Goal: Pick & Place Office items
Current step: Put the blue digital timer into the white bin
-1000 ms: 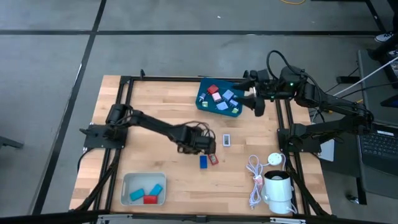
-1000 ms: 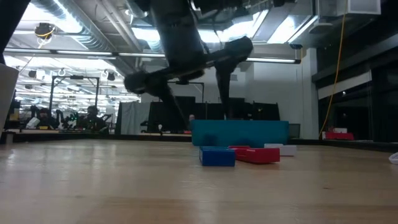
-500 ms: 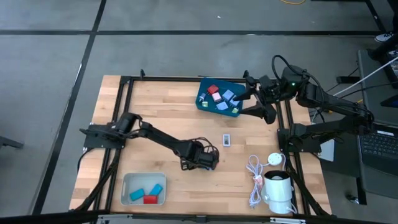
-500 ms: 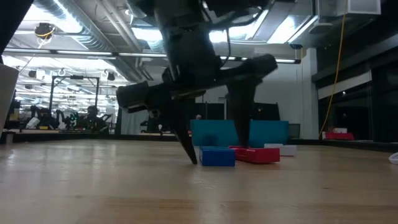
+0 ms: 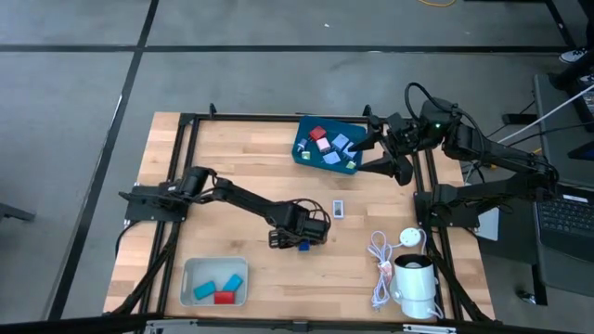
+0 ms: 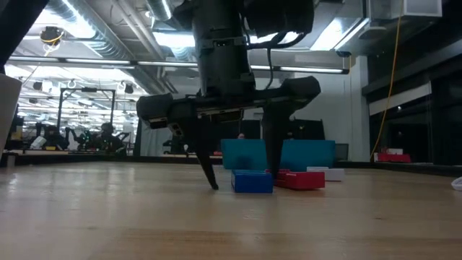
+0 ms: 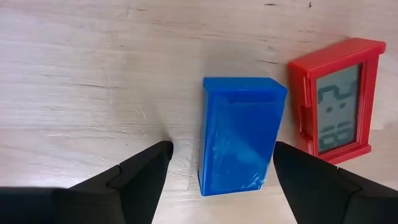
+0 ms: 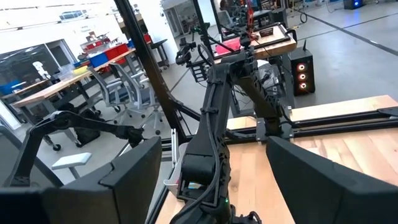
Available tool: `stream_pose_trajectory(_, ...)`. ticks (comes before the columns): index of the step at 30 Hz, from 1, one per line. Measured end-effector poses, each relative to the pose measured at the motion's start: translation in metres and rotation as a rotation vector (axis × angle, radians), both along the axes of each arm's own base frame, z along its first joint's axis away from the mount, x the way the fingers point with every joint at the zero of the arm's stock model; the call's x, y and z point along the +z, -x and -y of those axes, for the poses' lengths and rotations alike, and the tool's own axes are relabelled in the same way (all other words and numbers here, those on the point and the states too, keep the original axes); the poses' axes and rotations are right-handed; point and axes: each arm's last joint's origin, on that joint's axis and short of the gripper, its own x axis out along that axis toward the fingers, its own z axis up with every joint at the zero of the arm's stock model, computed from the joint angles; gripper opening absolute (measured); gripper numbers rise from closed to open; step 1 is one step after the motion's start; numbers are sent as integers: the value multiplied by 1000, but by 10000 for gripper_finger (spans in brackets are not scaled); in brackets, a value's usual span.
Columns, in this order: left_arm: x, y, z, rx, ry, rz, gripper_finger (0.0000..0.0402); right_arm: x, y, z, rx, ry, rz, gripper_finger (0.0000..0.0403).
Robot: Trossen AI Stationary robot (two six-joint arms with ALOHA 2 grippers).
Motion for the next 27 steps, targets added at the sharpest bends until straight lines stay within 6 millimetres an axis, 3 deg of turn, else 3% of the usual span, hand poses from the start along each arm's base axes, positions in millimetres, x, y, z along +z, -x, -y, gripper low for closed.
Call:
stream_pose_trajectory(10, -1, 3, 2, -2, -18, -22, 262, 0, 0, 0, 18, 20, 6, 297)
stream_pose_trajectory(21, -3, 4, 6, -57, -17, -26, 152, 0, 0, -1, 46, 18, 7, 297)
stream_pose_trajectory(27, 1, 2, 12, -68, -103, 26, 152, 0, 0, -1, 47, 25, 10, 297)
